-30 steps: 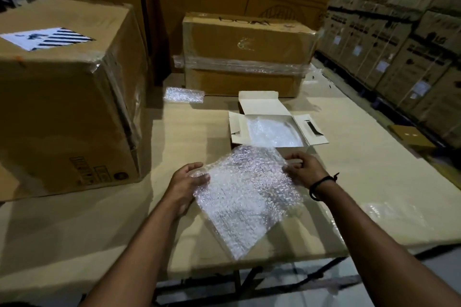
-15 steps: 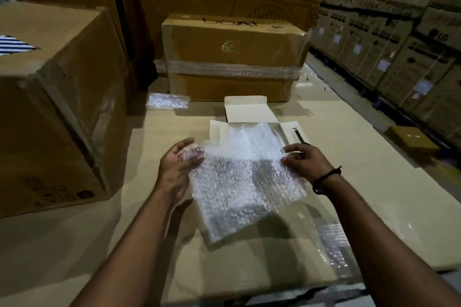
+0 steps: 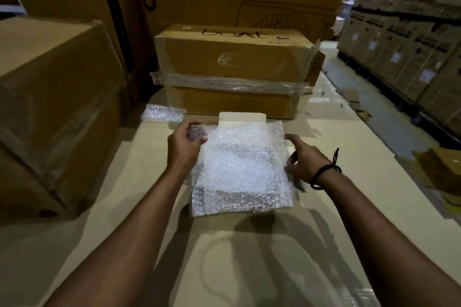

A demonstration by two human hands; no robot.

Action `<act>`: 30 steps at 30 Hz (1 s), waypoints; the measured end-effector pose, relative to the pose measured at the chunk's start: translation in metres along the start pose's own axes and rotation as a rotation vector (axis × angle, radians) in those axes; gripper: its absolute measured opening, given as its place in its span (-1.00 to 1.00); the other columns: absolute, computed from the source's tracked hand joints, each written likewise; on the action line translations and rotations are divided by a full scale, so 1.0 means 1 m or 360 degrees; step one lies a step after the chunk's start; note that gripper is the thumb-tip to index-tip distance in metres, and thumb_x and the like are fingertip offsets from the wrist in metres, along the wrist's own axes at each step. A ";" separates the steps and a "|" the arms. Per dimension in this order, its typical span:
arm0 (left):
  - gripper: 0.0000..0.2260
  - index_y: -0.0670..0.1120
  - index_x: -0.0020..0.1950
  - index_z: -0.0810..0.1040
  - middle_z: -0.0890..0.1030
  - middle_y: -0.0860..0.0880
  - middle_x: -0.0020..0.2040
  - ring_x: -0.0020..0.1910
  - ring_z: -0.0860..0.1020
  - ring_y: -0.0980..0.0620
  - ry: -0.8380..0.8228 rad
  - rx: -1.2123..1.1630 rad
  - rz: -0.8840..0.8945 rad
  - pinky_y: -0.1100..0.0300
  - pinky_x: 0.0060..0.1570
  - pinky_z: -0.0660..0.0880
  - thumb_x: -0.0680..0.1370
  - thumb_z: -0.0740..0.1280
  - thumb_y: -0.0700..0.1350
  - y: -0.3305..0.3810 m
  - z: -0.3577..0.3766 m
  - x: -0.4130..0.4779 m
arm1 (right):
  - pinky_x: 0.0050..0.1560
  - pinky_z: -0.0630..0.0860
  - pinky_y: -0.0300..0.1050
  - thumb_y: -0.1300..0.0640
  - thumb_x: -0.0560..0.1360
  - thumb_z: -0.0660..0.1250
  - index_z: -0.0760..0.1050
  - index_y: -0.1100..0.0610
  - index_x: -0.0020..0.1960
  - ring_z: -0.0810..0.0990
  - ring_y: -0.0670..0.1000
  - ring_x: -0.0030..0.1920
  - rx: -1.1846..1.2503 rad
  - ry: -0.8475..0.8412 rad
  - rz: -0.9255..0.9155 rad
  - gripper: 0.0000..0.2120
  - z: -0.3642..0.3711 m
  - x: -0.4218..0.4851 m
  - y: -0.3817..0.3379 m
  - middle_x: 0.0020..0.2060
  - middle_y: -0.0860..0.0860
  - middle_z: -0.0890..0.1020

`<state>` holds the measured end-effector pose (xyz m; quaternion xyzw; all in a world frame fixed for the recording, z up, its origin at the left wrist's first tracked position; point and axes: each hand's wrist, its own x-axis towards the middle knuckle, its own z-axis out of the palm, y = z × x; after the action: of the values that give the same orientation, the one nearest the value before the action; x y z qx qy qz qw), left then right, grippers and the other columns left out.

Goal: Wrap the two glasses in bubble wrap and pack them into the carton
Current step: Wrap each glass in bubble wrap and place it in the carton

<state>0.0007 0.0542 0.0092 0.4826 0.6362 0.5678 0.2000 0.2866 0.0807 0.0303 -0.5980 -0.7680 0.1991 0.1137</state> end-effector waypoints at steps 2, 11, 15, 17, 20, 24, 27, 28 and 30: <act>-0.66 -0.05 0.15 0.57 0.62 0.03 -0.01 -0.08 0.59 0.17 -0.0056 0.0081 -0.0040 0.41 -0.11 0.51 0.44 0.47 -0.33 -0.004 0.007 0.010 | -0.02 0.56 0.02 0.19 0.42 0.41 0.12 -0.02 0.47 0.62 0.11 -0.10 -0.0022 -0.0175 0.0080 -0.27 -0.001 0.010 -0.001 -0.11 0.08 0.66; -0.55 0.00 0.29 0.51 0.62 0.01 0.03 -0.05 0.58 0.09 -0.0446 0.0403 0.0014 0.22 -0.12 0.54 0.52 0.27 -0.42 -0.019 0.028 0.036 | 0.06 0.53 -0.01 0.02 0.50 0.29 0.30 -0.08 0.37 0.56 0.16 0.11 -0.0332 -0.0033 0.0184 -0.55 0.024 0.037 -0.012 0.14 0.11 0.57; -0.41 0.21 0.44 0.33 0.58 -0.06 0.23 0.08 0.57 -0.02 -0.0607 0.0601 0.0074 0.00 0.05 0.57 0.55 0.29 -0.32 -0.025 0.023 0.048 | 0.05 0.51 -0.04 0.06 0.51 0.24 0.44 0.00 0.24 0.56 0.15 0.13 -0.0637 0.0030 0.0165 -0.70 0.029 0.033 -0.018 0.15 0.09 0.58; -0.35 0.19 0.54 0.17 0.45 -0.07 0.42 0.30 0.46 -0.08 -0.0533 0.0685 0.0179 -0.04 0.22 0.47 0.55 0.40 -0.14 -0.024 0.018 0.050 | -0.01 0.51 -0.05 0.04 0.52 0.24 0.42 0.02 0.23 0.58 0.15 0.10 -0.0695 0.0123 0.0197 -0.71 0.030 0.030 -0.019 0.10 0.09 0.61; -0.43 -0.01 0.49 0.33 0.40 -0.11 0.44 0.38 0.36 -0.13 -0.0222 0.0869 0.0419 -0.03 0.28 0.35 0.53 0.42 0.00 -0.021 0.006 0.037 | -0.14 0.45 -0.05 -0.04 0.52 0.26 0.33 0.03 0.27 0.59 0.16 0.05 -0.0629 0.0215 0.0252 -0.64 0.032 0.027 -0.020 0.04 0.10 0.63; -0.71 0.06 0.23 0.60 0.50 0.05 0.36 0.37 0.37 0.03 -0.0618 0.1326 0.0606 -0.02 0.40 0.11 0.56 0.32 0.12 -0.026 0.006 0.014 | -0.04 0.49 -0.01 -0.01 0.52 0.27 0.26 -0.03 0.34 0.56 0.17 0.09 -0.0502 0.0255 0.0207 -0.58 0.030 0.036 -0.020 0.11 0.10 0.58; -0.67 0.09 0.30 0.56 0.40 0.07 0.46 0.45 0.28 0.07 -0.0983 0.1611 0.0635 -0.07 0.45 -0.06 0.59 0.24 0.13 -0.029 0.014 0.010 | 0.09 0.45 -0.01 0.07 0.52 0.24 0.38 -0.08 0.31 0.51 0.14 0.17 -0.0763 0.0089 0.0054 -0.64 0.031 0.038 -0.022 0.19 0.04 0.50; -0.67 0.08 0.31 0.55 0.38 0.07 0.47 0.47 0.26 0.06 -0.1031 0.1663 0.0653 -0.09 0.45 -0.08 0.59 0.23 0.12 -0.029 0.016 0.011 | 0.11 0.42 -0.01 0.06 0.51 0.24 0.43 -0.07 0.27 0.48 0.13 0.18 -0.0901 0.0045 0.0001 -0.67 0.031 0.038 -0.022 0.19 0.02 0.49; -0.64 0.07 0.35 0.52 0.34 0.06 0.50 0.49 0.22 0.05 -0.1077 0.1724 0.0682 -0.12 0.46 -0.11 0.58 0.25 0.12 -0.028 0.018 0.016 | 0.13 0.37 -0.01 0.04 0.50 0.26 0.52 -0.05 0.20 0.46 0.11 0.18 -0.1012 0.0101 -0.0143 -0.72 0.032 0.040 -0.020 0.18 0.00 0.51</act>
<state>-0.0033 0.0798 -0.0169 0.7817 0.6236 0.0132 0.0008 0.2454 0.1095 0.0078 -0.5749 -0.8135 -0.0747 -0.0462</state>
